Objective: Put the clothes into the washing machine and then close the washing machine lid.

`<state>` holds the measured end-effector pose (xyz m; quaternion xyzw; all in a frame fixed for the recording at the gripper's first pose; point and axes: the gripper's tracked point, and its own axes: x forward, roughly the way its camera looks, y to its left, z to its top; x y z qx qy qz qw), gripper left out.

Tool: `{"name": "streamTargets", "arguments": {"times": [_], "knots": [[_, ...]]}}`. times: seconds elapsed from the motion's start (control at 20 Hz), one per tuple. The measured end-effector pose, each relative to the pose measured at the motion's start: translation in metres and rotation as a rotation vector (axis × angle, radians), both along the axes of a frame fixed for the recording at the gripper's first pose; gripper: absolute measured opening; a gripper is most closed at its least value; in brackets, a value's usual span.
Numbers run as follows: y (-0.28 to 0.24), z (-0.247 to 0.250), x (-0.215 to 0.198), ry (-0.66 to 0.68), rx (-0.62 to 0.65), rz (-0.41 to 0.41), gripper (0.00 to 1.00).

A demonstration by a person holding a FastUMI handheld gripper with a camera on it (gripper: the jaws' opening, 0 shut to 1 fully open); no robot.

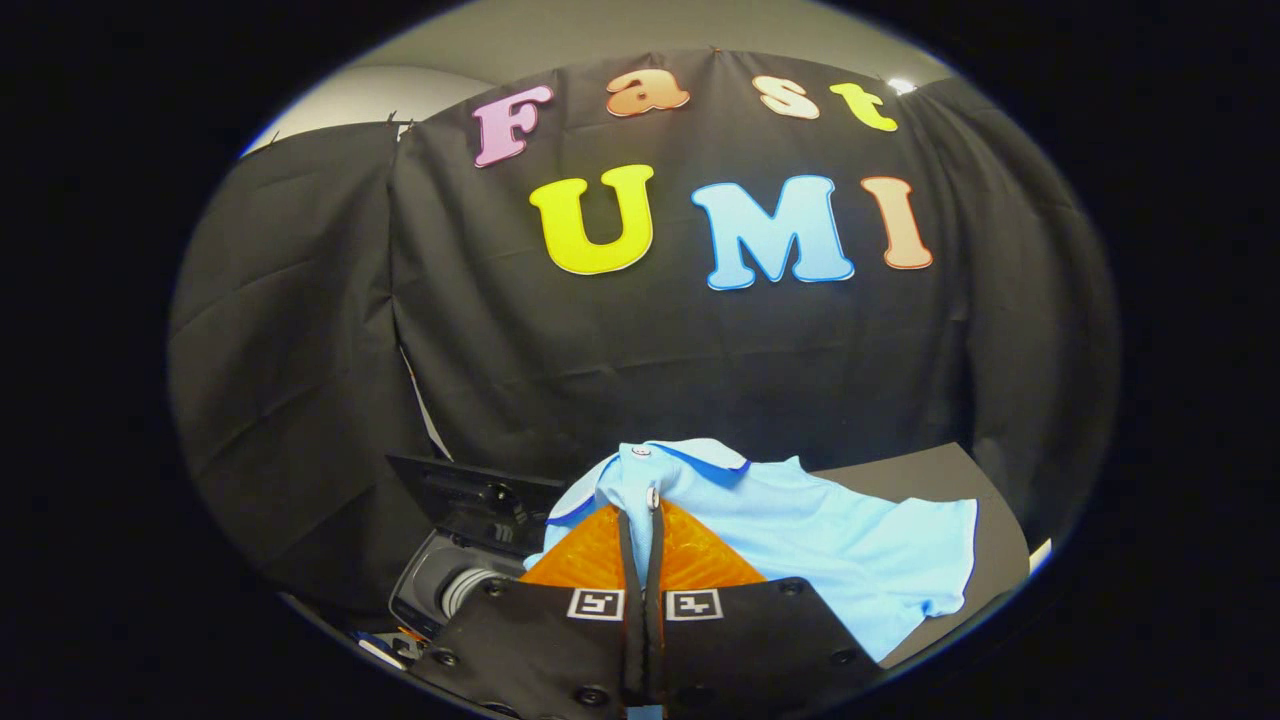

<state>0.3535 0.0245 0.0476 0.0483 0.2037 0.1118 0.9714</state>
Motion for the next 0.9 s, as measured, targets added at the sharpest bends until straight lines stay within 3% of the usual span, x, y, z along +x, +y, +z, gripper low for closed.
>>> {"name": "streamTargets", "arguments": {"times": [0.9], "knots": [[0.133, 0.005, -0.015, -0.016, 0.0, 0.149, 0.01]]}}
